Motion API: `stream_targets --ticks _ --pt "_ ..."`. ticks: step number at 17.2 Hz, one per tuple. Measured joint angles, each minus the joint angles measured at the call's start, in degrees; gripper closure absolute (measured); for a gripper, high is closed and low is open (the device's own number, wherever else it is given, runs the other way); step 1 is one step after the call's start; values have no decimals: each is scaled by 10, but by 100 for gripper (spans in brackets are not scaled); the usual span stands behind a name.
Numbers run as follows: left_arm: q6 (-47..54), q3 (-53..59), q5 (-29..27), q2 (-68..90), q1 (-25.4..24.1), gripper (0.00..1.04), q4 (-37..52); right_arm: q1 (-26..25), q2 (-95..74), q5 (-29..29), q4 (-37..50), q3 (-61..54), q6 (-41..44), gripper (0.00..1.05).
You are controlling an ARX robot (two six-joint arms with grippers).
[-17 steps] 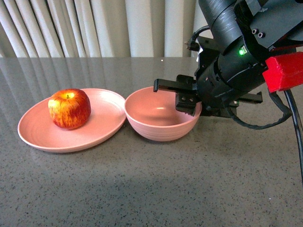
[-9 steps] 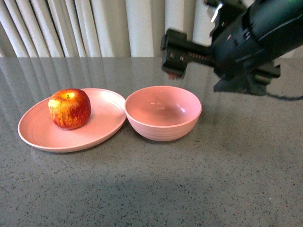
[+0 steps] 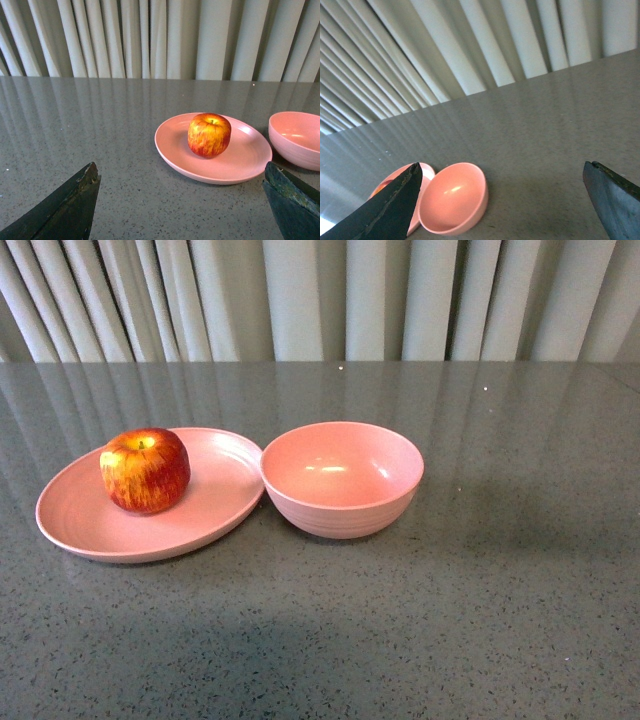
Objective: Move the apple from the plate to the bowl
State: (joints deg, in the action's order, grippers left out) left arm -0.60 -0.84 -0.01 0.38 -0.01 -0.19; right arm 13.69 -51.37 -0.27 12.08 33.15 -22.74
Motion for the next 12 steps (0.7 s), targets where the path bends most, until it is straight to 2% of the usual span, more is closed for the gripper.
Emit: stream_targets --ticks 2,4,5,7,8,9,12 --pt "0 0 0 0 0 7 0 -3 75 17 -9 -54 13 7" --pt "0 0 0 0 0 7 0 0 151 106 32 -122 89 22" --pt "0 0 0 0 0 7 0 -15 196 113 21 -159 138 31" --pt "0 0 0 0 0 7 0 -59 280 85 -10 -228 191 51" --pt "0 0 0 0 0 7 0 -111 321 27 -30 -250 206 64" --pt "0 0 0 0 0 7 0 -136 349 13 -40 -262 211 73" --pt "0 0 0 0 0 7 0 -137 381 3 -39 -273 216 101"
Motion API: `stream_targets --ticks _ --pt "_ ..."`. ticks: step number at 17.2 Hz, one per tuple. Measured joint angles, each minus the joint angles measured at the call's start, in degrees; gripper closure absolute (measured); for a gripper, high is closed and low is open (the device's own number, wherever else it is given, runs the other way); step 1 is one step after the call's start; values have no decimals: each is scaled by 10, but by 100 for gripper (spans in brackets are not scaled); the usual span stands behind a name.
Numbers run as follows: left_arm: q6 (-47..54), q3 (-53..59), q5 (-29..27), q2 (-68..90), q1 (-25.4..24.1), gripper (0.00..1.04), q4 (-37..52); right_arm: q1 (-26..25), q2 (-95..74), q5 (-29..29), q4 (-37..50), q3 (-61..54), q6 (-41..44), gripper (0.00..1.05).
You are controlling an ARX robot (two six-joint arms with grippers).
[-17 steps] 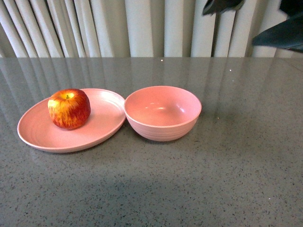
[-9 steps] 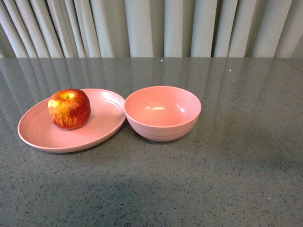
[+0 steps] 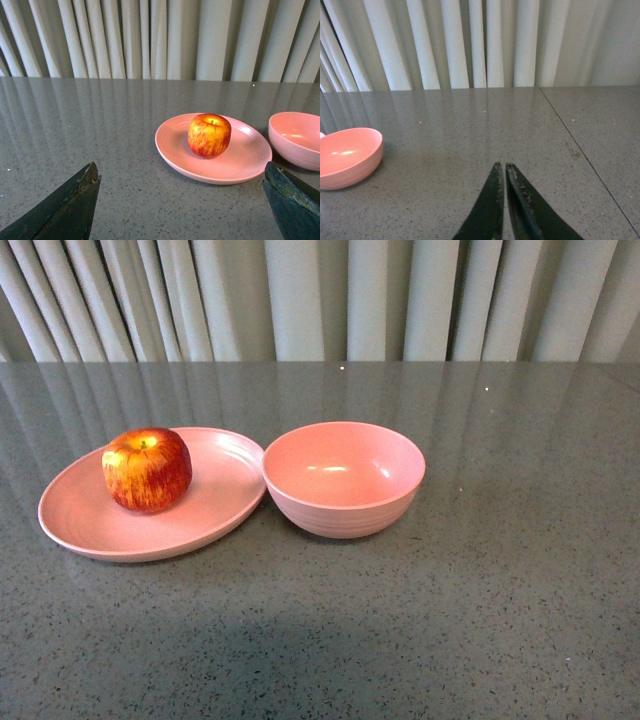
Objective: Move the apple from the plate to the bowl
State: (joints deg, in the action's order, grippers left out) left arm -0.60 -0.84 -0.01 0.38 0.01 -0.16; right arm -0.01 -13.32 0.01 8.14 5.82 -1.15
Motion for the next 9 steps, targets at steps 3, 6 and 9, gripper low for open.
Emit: stream_targets --ticks 3,6,9 --pt "0 0 0 0 0 7 0 0 17 0 -10 -19 4 103" --pt "0 0 0 0 0 7 0 0 104 0 -90 -31 6 103" --pt "0 0 0 0 0 7 0 0 109 0 -86 -31 7 103"
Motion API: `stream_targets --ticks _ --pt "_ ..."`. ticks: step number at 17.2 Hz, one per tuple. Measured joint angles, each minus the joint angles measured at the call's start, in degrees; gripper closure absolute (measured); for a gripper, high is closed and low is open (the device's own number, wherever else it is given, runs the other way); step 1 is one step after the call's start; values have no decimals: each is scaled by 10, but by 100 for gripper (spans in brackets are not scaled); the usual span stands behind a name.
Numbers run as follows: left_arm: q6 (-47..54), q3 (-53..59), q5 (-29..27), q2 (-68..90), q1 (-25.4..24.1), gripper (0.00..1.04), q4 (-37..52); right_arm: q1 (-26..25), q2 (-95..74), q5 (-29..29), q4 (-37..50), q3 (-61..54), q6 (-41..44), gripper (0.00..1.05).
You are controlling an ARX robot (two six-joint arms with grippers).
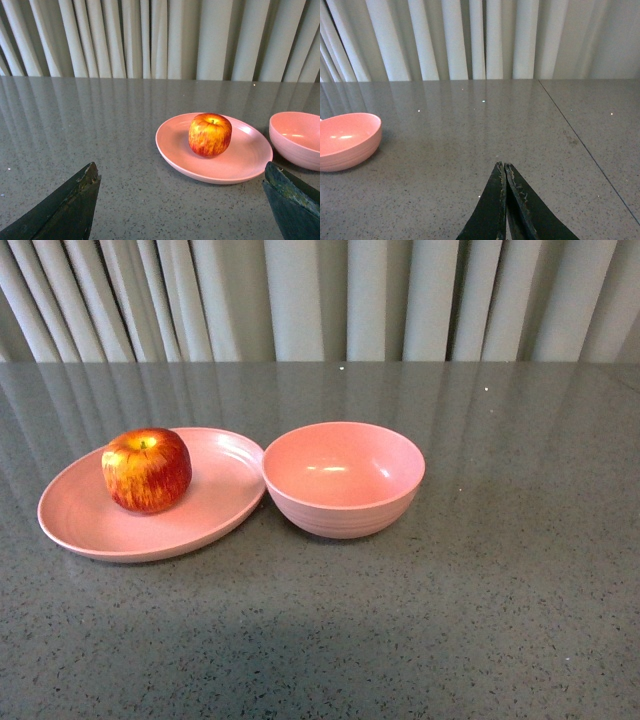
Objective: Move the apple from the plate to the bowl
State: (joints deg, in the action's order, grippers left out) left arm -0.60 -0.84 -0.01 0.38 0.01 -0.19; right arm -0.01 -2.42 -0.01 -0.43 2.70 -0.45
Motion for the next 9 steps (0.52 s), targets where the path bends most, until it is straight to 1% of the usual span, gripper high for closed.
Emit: stream_targets --ticks 3,9 --pt "0 0 -1 0 0 7 0 0 20 0 1 -20 1 103" --pt "0 0 0 0 0 7 0 0 22 0 2 -20 1 103"
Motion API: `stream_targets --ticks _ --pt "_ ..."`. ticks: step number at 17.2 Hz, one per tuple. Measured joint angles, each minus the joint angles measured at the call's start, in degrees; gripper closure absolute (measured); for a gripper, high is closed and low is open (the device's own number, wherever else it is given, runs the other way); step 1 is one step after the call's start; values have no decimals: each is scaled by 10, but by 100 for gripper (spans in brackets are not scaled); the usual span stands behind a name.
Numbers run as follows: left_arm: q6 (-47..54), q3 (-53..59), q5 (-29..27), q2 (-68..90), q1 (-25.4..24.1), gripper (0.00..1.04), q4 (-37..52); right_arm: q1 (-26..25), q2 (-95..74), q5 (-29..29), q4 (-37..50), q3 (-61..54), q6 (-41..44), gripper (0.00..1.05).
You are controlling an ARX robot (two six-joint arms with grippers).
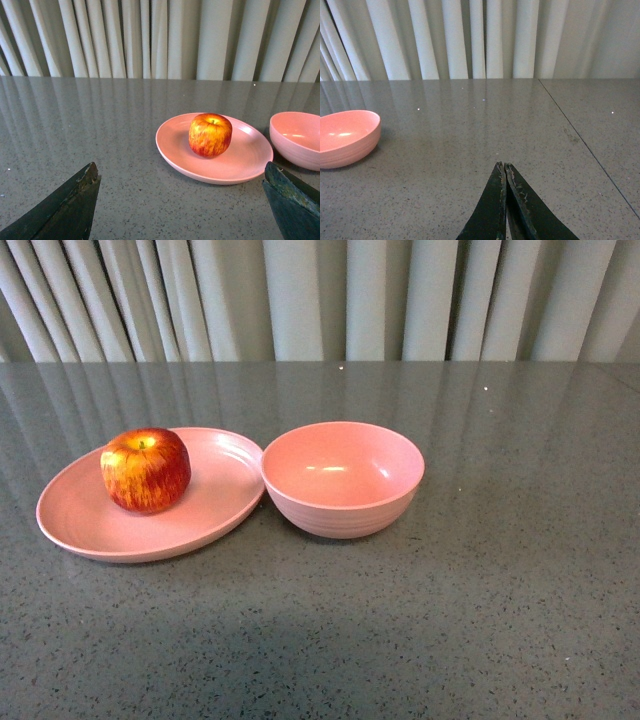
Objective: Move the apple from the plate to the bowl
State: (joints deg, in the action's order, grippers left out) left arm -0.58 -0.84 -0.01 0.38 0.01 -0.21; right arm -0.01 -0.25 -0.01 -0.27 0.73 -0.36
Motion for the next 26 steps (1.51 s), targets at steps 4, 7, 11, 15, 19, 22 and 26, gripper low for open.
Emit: stream_targets --ticks 4,7,11,15,19,22,26 --pt "0 0 0 0 0 7 0 0 0 0 0 0 0 99" --pt "0 0 0 0 0 7 0 0 0 0 0 0 0 64" --pt "0 0 0 0 0 7 0 0 0 0 0 0 0 24" --pt "0 0 0 0 0 7 0 0 0 0 0 0 0 8" --pt "0 0 0 0 0 7 0 0 0 0 0 0 0 7" --pt "0 0 0 0 0 7 0 0 0 0 0 0 0 7" --pt "0 -1 -3 1 1 7 -7 0 0 0 0 0 0 7"
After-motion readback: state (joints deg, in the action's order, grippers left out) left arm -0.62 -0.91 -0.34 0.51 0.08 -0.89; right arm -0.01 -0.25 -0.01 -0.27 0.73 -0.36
